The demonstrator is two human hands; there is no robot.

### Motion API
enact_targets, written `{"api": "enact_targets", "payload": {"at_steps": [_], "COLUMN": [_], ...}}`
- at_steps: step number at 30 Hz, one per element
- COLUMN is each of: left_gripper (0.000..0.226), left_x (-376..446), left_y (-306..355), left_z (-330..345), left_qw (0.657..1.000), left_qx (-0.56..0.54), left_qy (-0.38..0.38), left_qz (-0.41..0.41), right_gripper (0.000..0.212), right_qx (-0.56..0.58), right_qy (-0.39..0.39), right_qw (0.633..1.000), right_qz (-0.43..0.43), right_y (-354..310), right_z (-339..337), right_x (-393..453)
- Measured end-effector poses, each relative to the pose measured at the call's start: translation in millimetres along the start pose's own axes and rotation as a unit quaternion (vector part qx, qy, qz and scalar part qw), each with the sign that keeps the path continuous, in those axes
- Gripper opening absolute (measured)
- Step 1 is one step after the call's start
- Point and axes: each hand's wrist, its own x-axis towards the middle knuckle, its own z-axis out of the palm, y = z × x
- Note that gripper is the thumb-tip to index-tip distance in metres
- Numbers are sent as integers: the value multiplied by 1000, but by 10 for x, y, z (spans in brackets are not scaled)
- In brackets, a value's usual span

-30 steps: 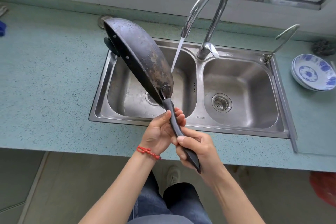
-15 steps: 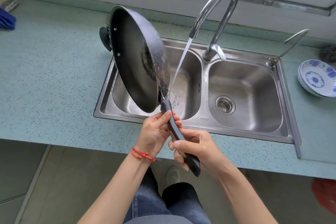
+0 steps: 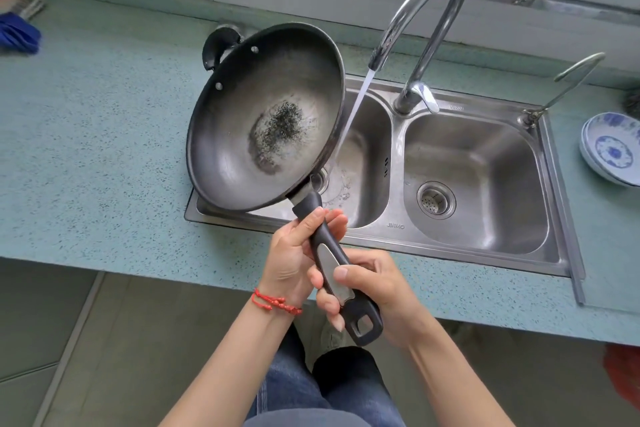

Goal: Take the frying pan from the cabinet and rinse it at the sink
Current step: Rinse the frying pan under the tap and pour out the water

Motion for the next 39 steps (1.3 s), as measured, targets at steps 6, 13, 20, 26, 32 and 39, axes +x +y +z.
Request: {"api": "enact_targets", "payload": {"at_steps": [6,13,20,26,32,39], "left_gripper": [14,14,13,18,17,17], "left_x": [-4,111,150,227,274,305], "left_y": [63,57,6,-28,-121,-172], "left_z": [45,31,6,24,85,97], "left_qw": [995,980,972,962,958,950], "left_qx": [72,157,197,253,280,309], "left_qy": [17,45,58,47,36,26], "left_qz": [65,112,113,86,51,35], "right_gripper": [24,18,15,10,13,8], "right_qx": [0,-124,-140,-62,-43,-59], "right_qy": [-2,65,148,172,190,202], "right_qw": [1000,990,979,982,980,976], "right_qz": [5,31,-29,-45,-49,-51], "right_y": [22,-113,61,155,189,195], "right_z": [-16,2,83,34,-50,-89], "right_x": [62,87,92,69,16,-37]}}
